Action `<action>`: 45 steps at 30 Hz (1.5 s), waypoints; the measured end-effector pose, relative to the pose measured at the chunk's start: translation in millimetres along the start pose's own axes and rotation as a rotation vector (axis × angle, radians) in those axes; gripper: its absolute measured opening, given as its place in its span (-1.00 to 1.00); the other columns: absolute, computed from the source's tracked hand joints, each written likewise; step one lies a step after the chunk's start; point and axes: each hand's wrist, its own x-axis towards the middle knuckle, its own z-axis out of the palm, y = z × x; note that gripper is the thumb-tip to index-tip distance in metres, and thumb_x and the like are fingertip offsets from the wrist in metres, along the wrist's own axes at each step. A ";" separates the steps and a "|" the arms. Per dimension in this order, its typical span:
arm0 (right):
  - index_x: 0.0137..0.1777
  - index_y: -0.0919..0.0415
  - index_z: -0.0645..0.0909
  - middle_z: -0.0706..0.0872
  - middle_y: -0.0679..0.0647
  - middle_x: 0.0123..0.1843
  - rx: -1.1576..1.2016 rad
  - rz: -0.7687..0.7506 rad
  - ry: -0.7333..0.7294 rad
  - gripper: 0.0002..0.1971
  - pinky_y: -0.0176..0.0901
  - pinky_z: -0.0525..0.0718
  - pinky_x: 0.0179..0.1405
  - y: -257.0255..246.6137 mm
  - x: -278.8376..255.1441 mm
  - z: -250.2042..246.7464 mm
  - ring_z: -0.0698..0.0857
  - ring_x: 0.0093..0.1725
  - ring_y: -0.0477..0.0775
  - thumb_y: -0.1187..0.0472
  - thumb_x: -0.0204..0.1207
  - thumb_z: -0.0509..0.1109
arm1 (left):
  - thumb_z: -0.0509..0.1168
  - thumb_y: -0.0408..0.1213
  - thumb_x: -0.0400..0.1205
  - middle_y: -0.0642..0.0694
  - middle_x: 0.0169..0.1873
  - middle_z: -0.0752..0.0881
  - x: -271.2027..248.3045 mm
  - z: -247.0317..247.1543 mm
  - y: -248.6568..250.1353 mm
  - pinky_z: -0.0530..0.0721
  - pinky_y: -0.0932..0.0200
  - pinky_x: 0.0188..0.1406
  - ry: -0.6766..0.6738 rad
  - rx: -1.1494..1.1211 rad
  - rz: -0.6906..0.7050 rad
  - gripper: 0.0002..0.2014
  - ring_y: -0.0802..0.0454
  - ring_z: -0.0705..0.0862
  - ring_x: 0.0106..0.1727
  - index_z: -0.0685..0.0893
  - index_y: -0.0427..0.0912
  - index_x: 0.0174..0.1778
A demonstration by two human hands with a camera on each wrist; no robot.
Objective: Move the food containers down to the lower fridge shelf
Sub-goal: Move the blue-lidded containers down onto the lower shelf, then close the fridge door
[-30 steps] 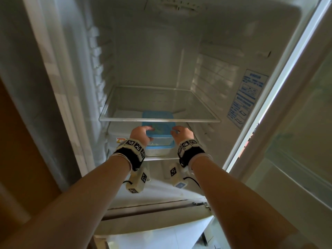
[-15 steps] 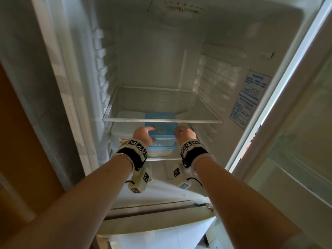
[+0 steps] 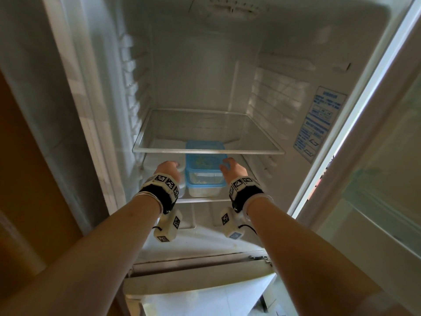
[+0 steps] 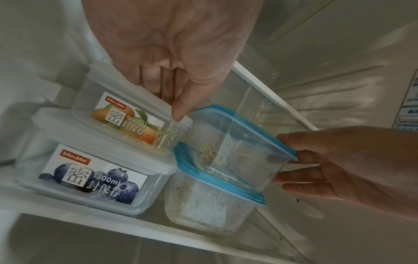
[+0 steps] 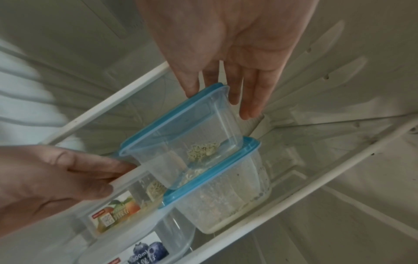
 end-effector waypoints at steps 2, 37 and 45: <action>0.48 0.11 0.40 0.64 0.27 0.32 -0.004 0.005 -0.003 -0.60 -0.25 0.46 -0.05 -0.6 0.1 0.7 0.67 0.23 0.24 0.06 0.67 0.17 | 0.10 -0.46 0.66 -0.20 0.47 0.52 1.5 0.1 1.7 0.43 0.00 0.52 -0.006 -0.021 -0.013 -0.58 -0.18 0.48 0.49 0.49 -0.21 0.47; 0.54 0.25 0.35 0.45 0.22 0.55 -0.709 -0.015 -0.179 -0.45 0.06 0.40 0.52 75.0 -188.9 -15.0 0.44 0.52 0.24 -0.08 0.69 0.04 | 0.15 -0.31 0.68 -0.22 0.44 0.53 -204.7 25.4 -8.2 0.47 0.02 0.41 -0.180 0.384 0.228 -0.61 -0.18 0.52 0.45 0.46 -0.20 0.46; 0.46 0.24 0.43 0.54 0.22 0.45 -0.752 -0.072 -0.244 -0.54 0.05 0.47 0.45 126.7 -255.0 -28.2 0.48 0.46 0.24 -0.02 0.69 0.06 | 0.09 -0.39 0.67 -0.17 0.59 0.35 -293.6 52.5 -13.7 0.28 0.07 0.59 -0.186 0.431 0.174 -0.50 -0.11 0.33 0.60 0.32 -0.18 0.59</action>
